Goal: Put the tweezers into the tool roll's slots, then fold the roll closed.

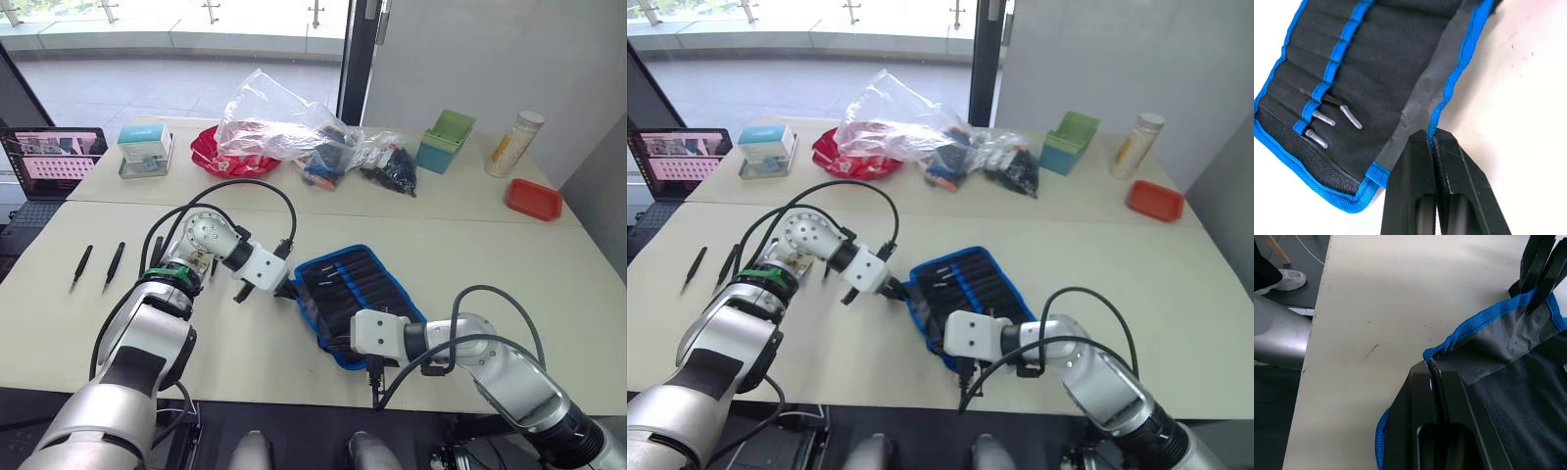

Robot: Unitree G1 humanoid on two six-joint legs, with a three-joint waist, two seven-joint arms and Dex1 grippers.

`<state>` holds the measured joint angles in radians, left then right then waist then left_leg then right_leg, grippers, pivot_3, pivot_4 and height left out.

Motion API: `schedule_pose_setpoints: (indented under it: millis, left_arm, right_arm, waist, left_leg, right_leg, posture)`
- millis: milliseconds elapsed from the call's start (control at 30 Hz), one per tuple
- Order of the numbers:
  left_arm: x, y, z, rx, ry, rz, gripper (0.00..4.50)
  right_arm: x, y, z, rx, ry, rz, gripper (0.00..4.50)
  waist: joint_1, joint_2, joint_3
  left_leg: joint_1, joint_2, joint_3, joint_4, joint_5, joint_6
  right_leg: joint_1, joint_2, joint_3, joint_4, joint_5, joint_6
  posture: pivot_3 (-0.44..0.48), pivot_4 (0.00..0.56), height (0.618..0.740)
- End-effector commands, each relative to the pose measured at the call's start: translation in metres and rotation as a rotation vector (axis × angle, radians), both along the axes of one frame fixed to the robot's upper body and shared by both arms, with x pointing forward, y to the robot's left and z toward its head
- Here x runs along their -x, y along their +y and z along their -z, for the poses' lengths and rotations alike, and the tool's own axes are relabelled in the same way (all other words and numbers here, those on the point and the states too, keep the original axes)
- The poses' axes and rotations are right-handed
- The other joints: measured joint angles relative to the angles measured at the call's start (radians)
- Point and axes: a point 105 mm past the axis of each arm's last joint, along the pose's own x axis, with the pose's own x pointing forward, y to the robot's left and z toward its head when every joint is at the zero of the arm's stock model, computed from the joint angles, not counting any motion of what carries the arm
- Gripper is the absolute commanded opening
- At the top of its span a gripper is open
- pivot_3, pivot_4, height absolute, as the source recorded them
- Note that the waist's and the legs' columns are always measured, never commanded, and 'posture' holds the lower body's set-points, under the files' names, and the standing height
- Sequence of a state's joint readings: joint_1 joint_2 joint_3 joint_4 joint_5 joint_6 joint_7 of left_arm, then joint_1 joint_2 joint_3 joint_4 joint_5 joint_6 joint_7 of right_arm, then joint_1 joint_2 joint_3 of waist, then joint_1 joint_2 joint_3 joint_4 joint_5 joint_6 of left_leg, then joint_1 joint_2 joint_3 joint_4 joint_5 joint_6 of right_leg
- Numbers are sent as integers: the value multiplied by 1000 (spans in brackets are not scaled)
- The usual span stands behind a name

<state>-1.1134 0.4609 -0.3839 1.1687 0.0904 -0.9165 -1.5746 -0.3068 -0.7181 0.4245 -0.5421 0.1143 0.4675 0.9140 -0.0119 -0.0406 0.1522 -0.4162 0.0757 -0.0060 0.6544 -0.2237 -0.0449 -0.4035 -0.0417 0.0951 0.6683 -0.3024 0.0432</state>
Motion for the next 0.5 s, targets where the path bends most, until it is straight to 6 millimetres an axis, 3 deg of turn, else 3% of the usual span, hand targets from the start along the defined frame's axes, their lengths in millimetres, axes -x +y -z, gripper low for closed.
schedule_pose_setpoints:
  millis: [33,200,233,367,467,500]
  left_arm:
    - [-4,6,-6,-6,-68,-5,37]
    - [-1,12,6,-10,-69,-11,37]
    - [-1,12,8,-8,-69,-12,0]
    - [3,18,18,-36,-92,4,0]
    - [3,21,21,-51,-110,-1,0]
    - [2,21,22,-47,-113,-5,0]
  right_arm:
    - [-1,1,-8,-7,-31,-6,0]
    - [-3,5,-18,-63,-31,8,0]
    - [0,5,-20,-74,-9,0,580]
    - [-18,9,-46,-304,134,122,1869]
    - [-30,11,-57,-418,194,190,1869]
    - [-37,11,-51,-414,176,233,1869]
  waist:
    - [0,0,0]
    - [0,0,0]
    - [0,0,0]
    - [-3,0,0]
    - [-1,0,0]
    - [-1,0,0]
  left_leg:
    - [0,0,0,0,0,0]
    - [0,0,0,3,-1,1]
    - [0,0,0,4,-1,1]
    - [0,0,0,6,-1,1]
    - [1,0,-1,6,-1,1]
    - [1,0,-1,6,-1,1]
  right_leg:
    - [0,0,0,1,0,0]
    - [0,0,0,4,0,0]
    - [0,0,0,4,0,0]
    - [0,0,0,6,0,0]
    - [0,0,0,9,0,0]
    - [0,0,0,10,0,0]
  posture:
    - [0,150,723]
    - [0,150,723]
    - [0,150,723]
    - [0,150,723]
    - [0,150,723]
    - [0,150,723]
